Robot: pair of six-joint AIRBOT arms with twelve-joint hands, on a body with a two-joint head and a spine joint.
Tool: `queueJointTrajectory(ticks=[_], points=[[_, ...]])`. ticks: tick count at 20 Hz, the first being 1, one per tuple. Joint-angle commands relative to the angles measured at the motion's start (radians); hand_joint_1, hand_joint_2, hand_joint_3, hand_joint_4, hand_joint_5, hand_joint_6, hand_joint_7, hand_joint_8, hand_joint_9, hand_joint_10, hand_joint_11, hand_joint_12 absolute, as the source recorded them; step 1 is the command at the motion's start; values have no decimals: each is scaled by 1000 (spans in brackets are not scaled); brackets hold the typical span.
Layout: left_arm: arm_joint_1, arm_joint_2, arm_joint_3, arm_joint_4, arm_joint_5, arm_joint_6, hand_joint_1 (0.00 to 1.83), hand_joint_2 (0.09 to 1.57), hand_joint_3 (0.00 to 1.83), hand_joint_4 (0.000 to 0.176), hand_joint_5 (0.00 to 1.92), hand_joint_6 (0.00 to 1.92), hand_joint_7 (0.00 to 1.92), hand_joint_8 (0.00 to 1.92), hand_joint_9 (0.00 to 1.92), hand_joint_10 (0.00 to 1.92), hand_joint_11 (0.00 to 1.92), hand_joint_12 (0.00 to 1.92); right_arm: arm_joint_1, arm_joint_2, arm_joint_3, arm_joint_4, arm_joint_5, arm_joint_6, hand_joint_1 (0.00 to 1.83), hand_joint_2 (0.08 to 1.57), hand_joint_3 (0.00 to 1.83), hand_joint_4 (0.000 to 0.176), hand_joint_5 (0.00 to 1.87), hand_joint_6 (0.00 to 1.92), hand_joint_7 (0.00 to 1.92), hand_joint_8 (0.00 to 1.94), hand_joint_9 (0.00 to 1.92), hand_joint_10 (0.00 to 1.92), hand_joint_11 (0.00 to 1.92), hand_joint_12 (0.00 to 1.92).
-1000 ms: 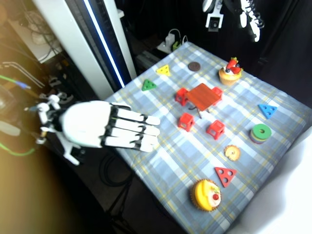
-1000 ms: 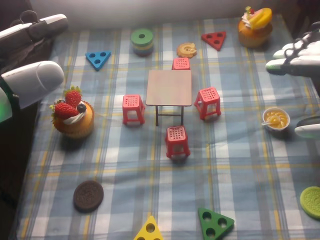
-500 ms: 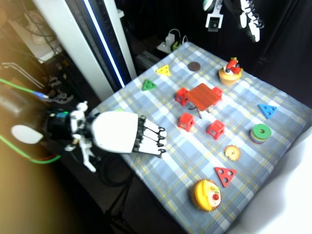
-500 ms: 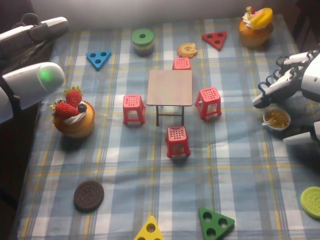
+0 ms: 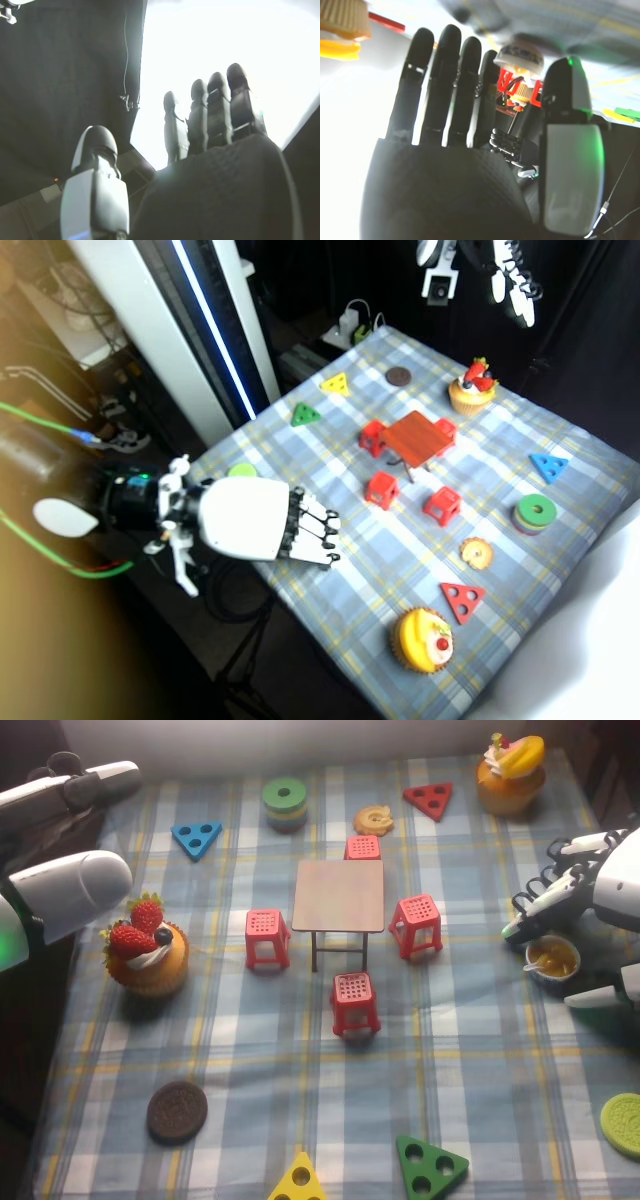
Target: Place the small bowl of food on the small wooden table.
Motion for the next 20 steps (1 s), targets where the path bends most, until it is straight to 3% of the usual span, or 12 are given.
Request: queueJointTrajectory(ticks=[1,5,8,9,10,11,12,14,16,17,18,20], points=[[-11,-5,7,-1,-121,-8,391,1056,0,150,379,1,222,5,151,4,0,305,14,2,7,26,91,0,956,976,0,0,747,2,831,4,816,6,410,839],[-11,-9,6,-1,-117,-12,412,1062,0,142,374,0,235,1,155,2,0,394,17,-8,15,20,67,0,1069,964,0,0,784,2,934,7,929,20,543,887],[-11,-7,5,0,-108,-12,441,1055,0,145,358,0,192,0,118,0,0,299,17,-9,16,18,61,0,1110,1002,2,0,856,3,1067,15,1127,69,731,1145],[-11,-6,5,0,-108,-13,454,1048,0,151,360,1,195,2,127,4,0,298,17,-9,16,18,61,0,1311,1033,3,0,886,6,1112,608,1191,100,788,1197],[-11,-6,5,0,-108,-13,464,1039,0,155,374,3,213,3,139,5,0,335,17,-9,16,18,61,0,1350,1050,4,0,924,10,1089,790,1196,107,732,1234],[-11,-6,5,0,-109,-13,477,1034,0,151,388,3,226,3,144,3,0,365,18,-8,16,18,61,0,1283,1072,7,0,941,698,1144,831,1189,99,756,1159],[-11,-7,6,-1,-109,-13,481,1037,0,146,400,7,232,4,150,5,0,372,22,-7,16,18,62,0,1272,1087,0,0,954,796,1121,929,1200,116,708,1253],[-10,-7,6,-2,-109,-13,495,1036,0,155,384,0,218,0,137,0,0,323,31,1,12,18,73,0,1268,1096,0,0,1024,645,1054,1116,990,876,664,1503],[-10,-7,6,-3,-109,-13,510,1031,0,152,378,0,228,2,147,2,0,337,39,12,6,18,90,0,1269,1092,0,0,1045,600,1060,1115,920,1057,618,1539],[-10,-7,6,-4,-109,-13,508,1032,0,154,388,4,238,5,147,2,0,343,46,16,4,18,96,0,1264,1070,1,0,1064,641,1117,959,913,866,536,1447],[-10,-7,6,-5,-108,-13,479,1039,3,153,385,2,234,3,147,1,0,346,52,17,2,18,104,0,1252,1055,0,0,1052,778,1197,713,1010,607,590,1312],[-10,-7,7,-5,-108,-13,486,1040,3,150,393,4,243,4,159,5,0,348,64,17,-1,18,123,0,1257,1031,1,0,1090,752,1295,492,1181,322,780,1145]])
